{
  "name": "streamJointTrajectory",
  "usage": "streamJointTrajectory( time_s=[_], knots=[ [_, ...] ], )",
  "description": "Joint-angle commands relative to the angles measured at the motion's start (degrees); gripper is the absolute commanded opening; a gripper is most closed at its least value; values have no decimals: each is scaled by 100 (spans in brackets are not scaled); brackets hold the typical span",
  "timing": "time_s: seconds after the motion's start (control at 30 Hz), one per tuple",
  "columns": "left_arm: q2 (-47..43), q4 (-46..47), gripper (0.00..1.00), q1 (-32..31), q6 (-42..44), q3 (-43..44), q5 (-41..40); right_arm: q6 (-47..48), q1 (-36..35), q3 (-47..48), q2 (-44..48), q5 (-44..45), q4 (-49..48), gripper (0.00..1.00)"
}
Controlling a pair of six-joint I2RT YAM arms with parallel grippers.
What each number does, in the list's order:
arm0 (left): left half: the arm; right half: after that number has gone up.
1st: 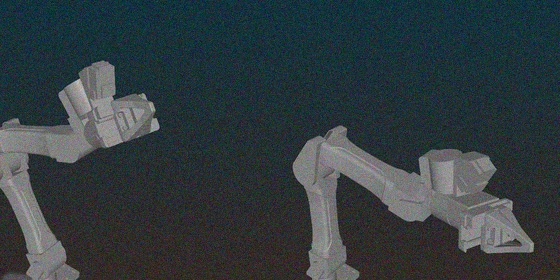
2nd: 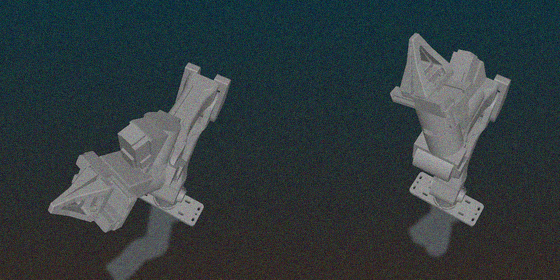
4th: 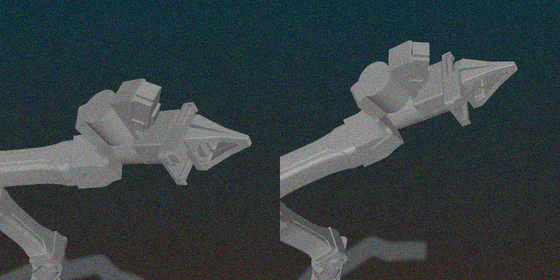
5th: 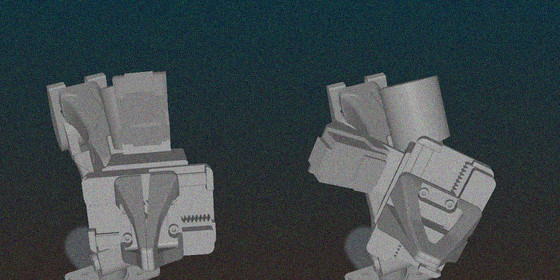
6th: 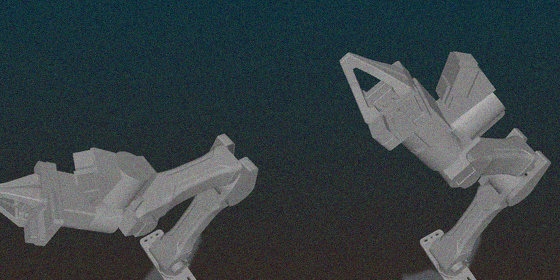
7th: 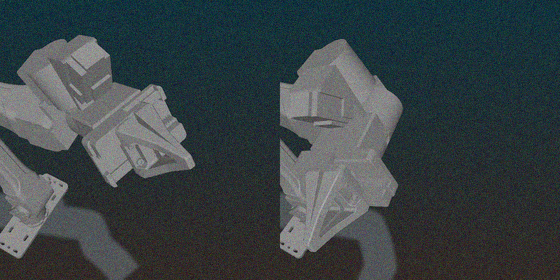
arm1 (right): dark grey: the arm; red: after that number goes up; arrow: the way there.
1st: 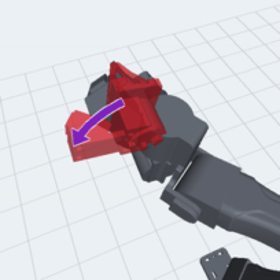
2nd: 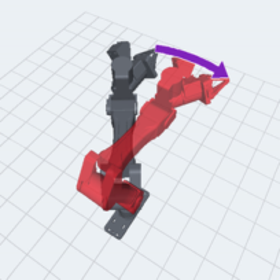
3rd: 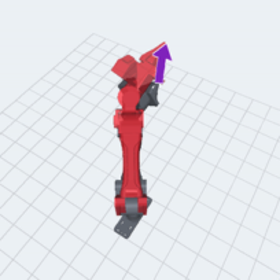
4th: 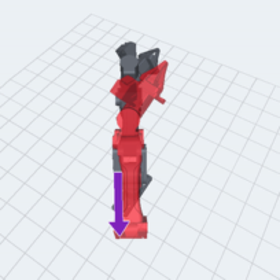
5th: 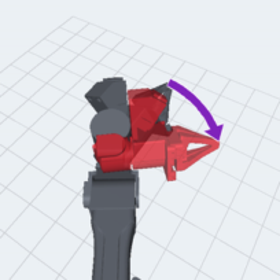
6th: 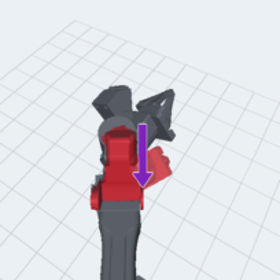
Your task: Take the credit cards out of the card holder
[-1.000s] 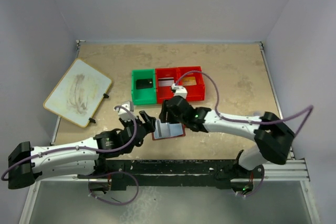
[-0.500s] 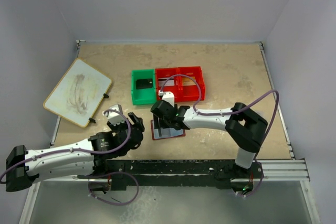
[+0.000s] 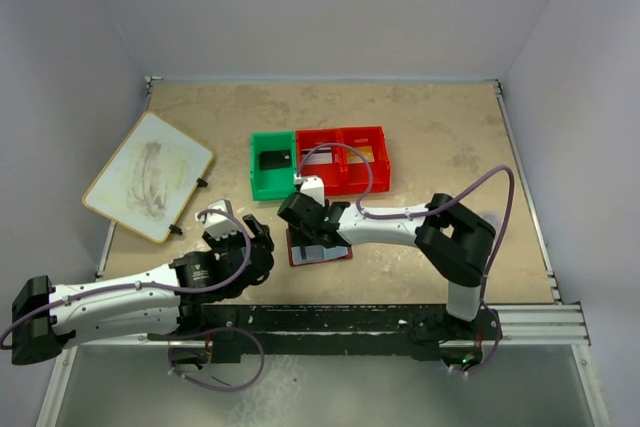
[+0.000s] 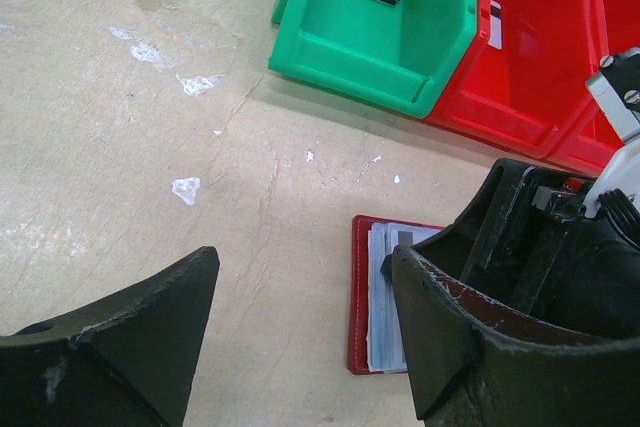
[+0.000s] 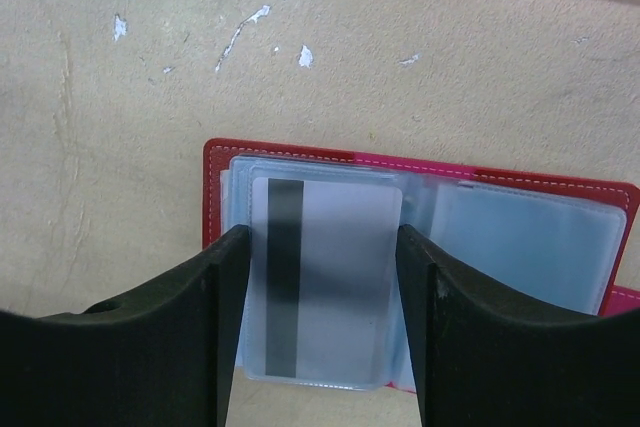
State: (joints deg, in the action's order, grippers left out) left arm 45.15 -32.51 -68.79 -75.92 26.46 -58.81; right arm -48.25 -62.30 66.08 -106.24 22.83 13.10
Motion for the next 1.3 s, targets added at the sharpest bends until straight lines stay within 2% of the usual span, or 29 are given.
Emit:
streamJointTrajectory(
  time_s=[0.0,0.3,0.73,0.87,1.27],
  knots=[
    [-22,-28,68,-2,-37,164,-175,-81,-19,-78,34,-123,11,58],
    [24,268,69,-2,217,178,19,-13,226,-1012,638,-1274,-1511,60],
    [170,1014,69,-2,656,41,467,-127,317,-1258,610,-1411,-1686,62],
    [78,1797,69,-1,904,-235,973,-168,378,-1359,643,-1461,-1799,61],
    [241,4249,67,-2,836,-1243,2536,-275,543,-1616,666,-1703,-2097,61]
  ],
)
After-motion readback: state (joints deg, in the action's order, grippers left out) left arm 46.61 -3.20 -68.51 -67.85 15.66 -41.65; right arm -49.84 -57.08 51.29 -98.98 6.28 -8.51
